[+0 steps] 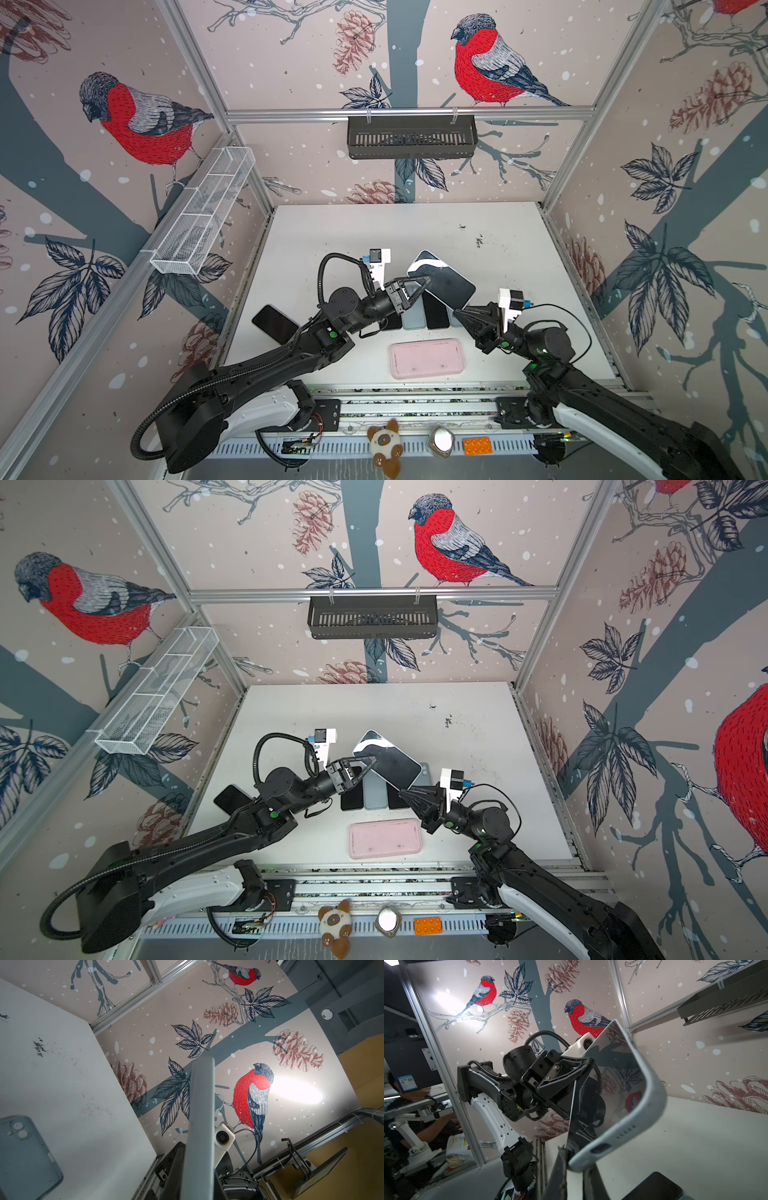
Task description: Take the phone out of the phone case
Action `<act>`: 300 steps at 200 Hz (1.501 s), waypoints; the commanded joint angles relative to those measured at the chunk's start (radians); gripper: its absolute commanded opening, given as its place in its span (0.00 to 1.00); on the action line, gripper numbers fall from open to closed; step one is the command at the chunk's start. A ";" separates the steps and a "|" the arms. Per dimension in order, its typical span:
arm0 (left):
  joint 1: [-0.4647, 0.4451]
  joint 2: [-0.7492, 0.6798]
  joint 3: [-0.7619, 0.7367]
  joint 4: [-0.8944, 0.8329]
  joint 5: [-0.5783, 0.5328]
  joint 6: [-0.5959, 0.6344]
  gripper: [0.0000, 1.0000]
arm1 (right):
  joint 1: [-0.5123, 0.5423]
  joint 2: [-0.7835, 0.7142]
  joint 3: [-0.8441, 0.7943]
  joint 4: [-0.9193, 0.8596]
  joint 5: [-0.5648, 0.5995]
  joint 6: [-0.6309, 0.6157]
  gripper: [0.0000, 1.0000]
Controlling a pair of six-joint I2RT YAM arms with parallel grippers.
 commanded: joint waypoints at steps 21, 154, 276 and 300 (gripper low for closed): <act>-0.012 0.023 0.049 -0.100 0.057 -0.020 0.00 | 0.004 0.044 0.014 -0.021 0.129 -0.277 0.00; 0.120 -0.113 0.110 -0.301 0.203 0.132 0.00 | -0.138 -0.273 0.032 -0.320 0.159 0.108 0.72; 0.147 -0.107 0.078 -0.141 0.244 0.268 0.00 | -0.277 0.046 0.062 0.163 -0.188 0.518 0.64; 0.148 -0.101 0.089 -0.147 0.263 0.286 0.00 | -0.276 0.034 0.074 0.107 -0.202 0.473 0.55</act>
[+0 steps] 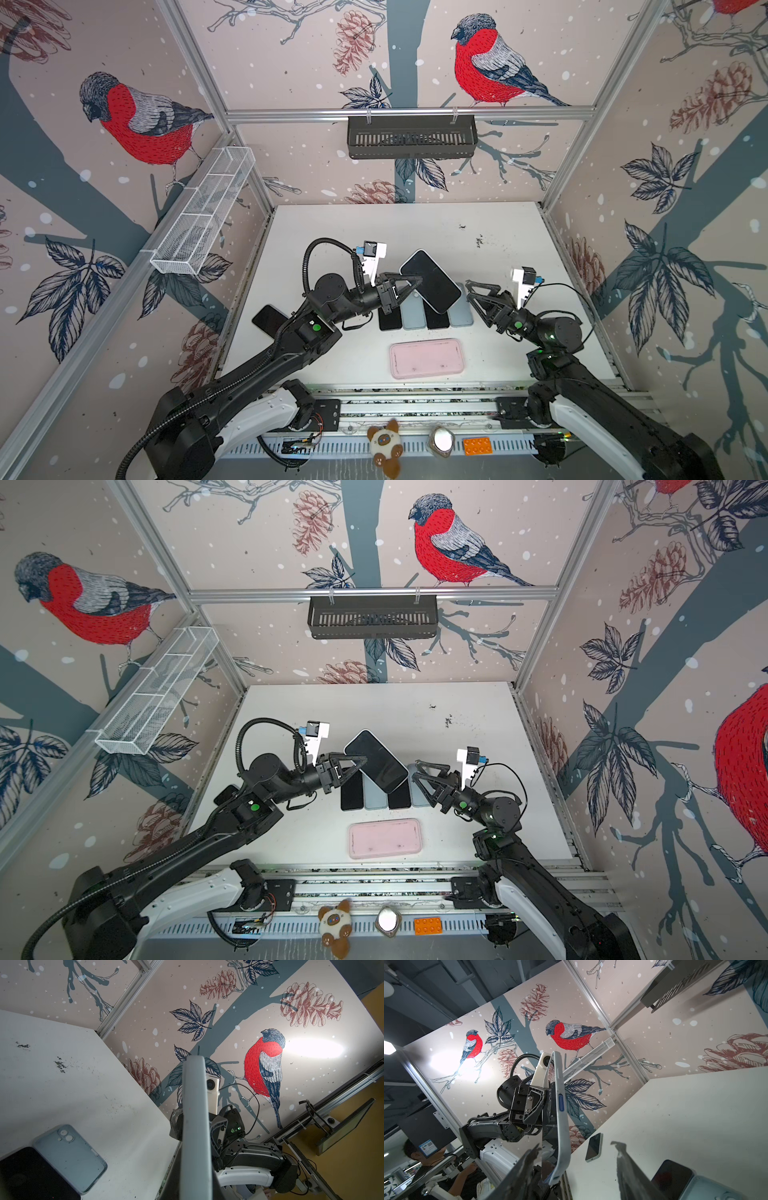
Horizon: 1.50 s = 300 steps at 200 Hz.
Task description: Take the phone out of the phone case
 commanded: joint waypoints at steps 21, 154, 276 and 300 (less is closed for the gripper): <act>0.001 0.008 0.030 0.066 0.039 0.065 0.00 | 0.003 -0.014 0.015 -0.001 -0.050 -0.058 0.49; 0.003 0.163 0.593 -1.097 -0.081 0.918 0.00 | 0.232 0.031 0.216 -0.618 0.169 -0.869 0.56; 0.002 0.125 0.567 -1.122 0.015 1.037 0.00 | 0.272 0.203 0.435 -1.005 0.066 -1.352 0.51; 0.003 0.120 0.560 -1.111 0.032 1.036 0.00 | 0.272 0.219 0.440 -1.012 0.043 -1.390 0.49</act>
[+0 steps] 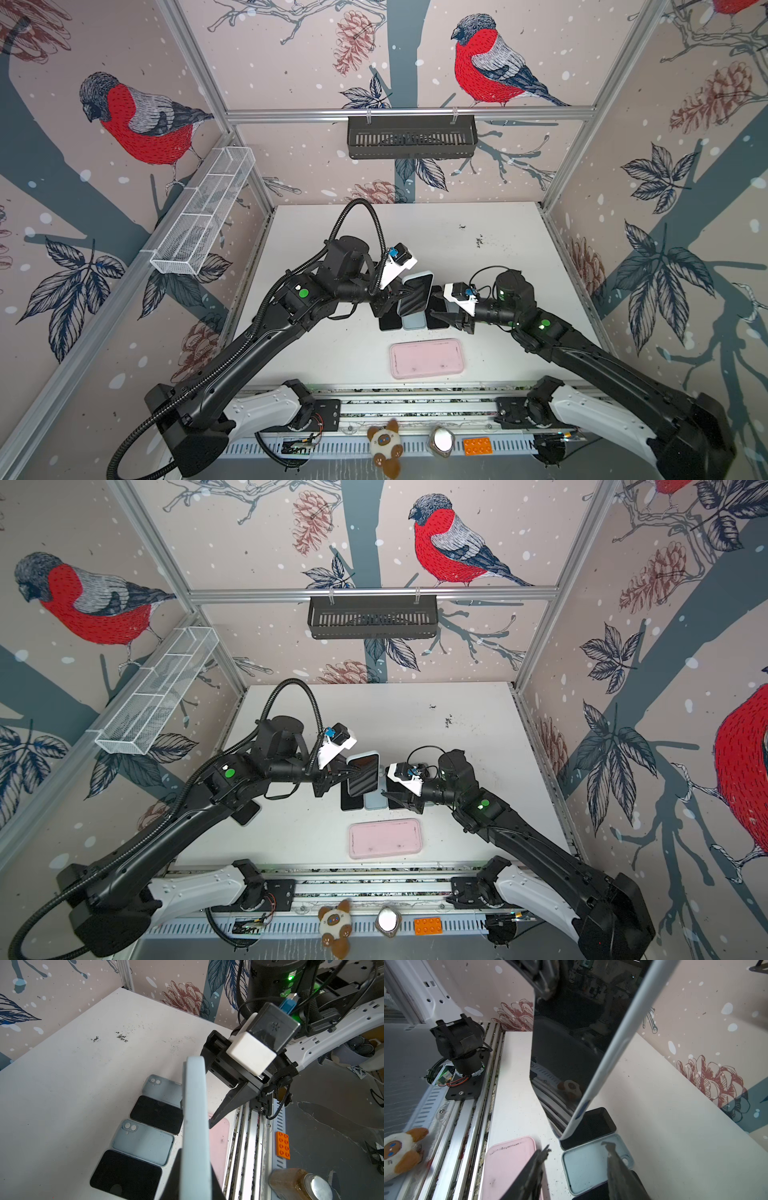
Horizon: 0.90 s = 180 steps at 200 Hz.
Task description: Take the phone out of the phone case
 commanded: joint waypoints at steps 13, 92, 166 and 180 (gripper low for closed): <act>0.001 -0.011 -0.008 0.043 0.062 0.024 0.00 | 0.003 0.022 0.002 0.040 -0.060 -0.087 0.48; 0.002 -0.017 -0.044 0.089 0.108 0.005 0.00 | 0.004 0.071 0.021 0.045 -0.130 -0.144 0.37; 0.001 -0.020 -0.042 0.112 0.127 -0.005 0.00 | 0.012 0.079 0.024 0.036 -0.170 -0.171 0.20; 0.001 -0.022 -0.045 0.114 0.126 -0.005 0.00 | 0.013 0.076 0.022 0.037 -0.180 -0.172 0.19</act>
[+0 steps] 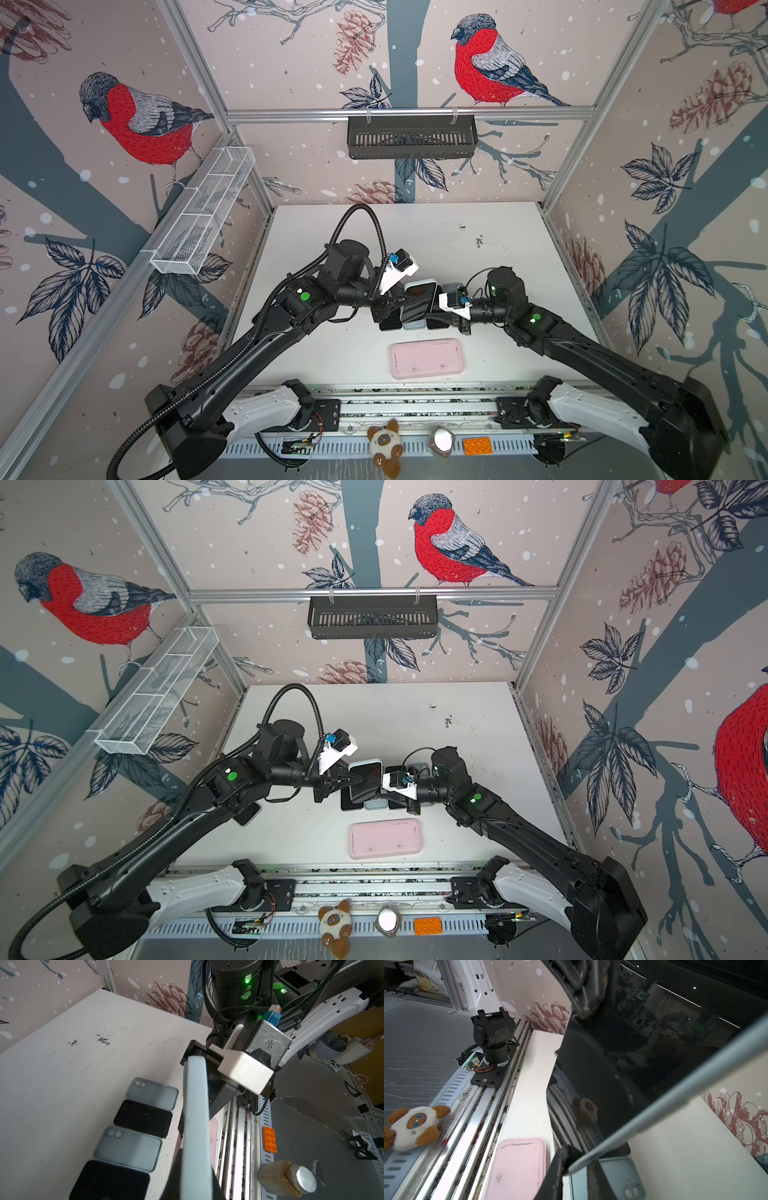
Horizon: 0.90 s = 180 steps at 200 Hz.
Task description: Take the phone out of the phone case
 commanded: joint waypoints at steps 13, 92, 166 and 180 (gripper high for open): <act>0.001 -0.009 0.000 0.084 0.043 -0.008 0.00 | 0.008 -0.002 -0.001 0.016 -0.040 -0.033 0.15; 0.003 -0.019 -0.060 0.215 0.012 -0.078 0.00 | 0.064 -0.012 -0.011 0.043 -0.055 -0.085 0.03; 0.032 0.041 -0.092 0.382 0.081 -0.173 0.00 | 0.096 -0.023 0.001 0.117 -0.021 -0.147 0.00; 0.040 0.055 -0.095 0.400 0.096 -0.185 0.00 | 0.097 -0.023 0.006 0.134 -0.013 -0.160 0.00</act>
